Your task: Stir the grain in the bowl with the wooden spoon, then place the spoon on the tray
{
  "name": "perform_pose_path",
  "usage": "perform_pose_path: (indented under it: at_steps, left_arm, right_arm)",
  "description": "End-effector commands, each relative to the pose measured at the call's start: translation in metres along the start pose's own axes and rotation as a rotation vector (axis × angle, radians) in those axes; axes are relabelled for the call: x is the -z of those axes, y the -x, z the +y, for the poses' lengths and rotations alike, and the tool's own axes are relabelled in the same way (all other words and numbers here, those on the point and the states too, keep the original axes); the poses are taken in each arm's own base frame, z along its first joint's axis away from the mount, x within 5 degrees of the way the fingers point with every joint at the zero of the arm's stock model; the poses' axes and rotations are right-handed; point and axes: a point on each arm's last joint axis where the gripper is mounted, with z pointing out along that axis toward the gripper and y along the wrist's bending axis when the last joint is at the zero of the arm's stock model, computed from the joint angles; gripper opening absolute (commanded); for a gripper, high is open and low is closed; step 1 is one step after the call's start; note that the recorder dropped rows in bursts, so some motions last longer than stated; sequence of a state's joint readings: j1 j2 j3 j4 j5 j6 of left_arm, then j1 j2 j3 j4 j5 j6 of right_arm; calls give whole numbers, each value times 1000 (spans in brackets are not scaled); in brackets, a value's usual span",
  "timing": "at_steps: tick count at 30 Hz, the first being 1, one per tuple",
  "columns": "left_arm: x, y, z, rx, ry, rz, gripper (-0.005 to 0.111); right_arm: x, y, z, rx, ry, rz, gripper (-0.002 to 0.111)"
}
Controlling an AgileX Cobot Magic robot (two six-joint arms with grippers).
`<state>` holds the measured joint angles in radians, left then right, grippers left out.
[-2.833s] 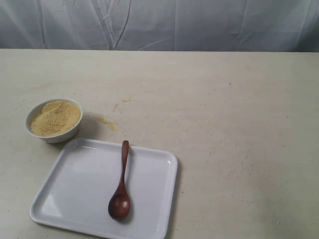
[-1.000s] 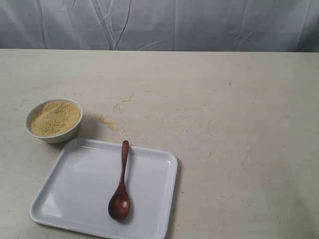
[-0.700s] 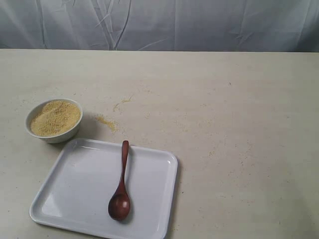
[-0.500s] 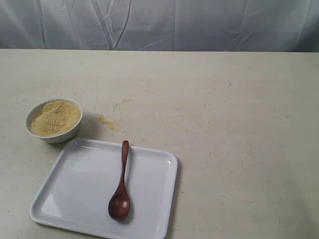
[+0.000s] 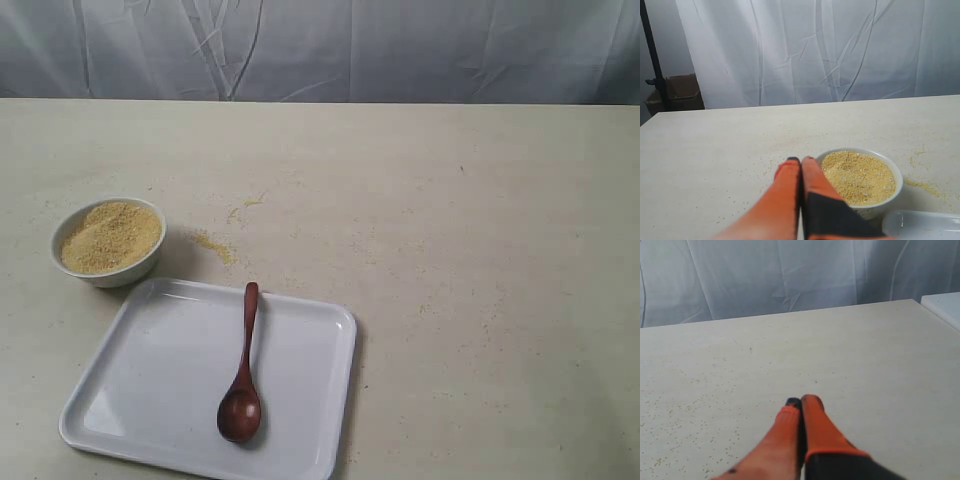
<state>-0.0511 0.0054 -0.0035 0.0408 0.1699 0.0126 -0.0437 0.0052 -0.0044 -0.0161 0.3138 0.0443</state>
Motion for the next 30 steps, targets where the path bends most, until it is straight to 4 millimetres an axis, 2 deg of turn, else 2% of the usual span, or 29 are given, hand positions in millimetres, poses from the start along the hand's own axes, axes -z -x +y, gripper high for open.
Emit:
perform_pose_path:
  at_steps: [1, 30]
  left_arm:
    - [0, 0, 0, 1, 0, -9, 0]
    - [0, 0, 0, 1, 0, -9, 0]
  right_arm:
    - [0, -1, 0, 0, -5, -8, 0]
    - [0, 0, 2, 7, 33, -9, 0]
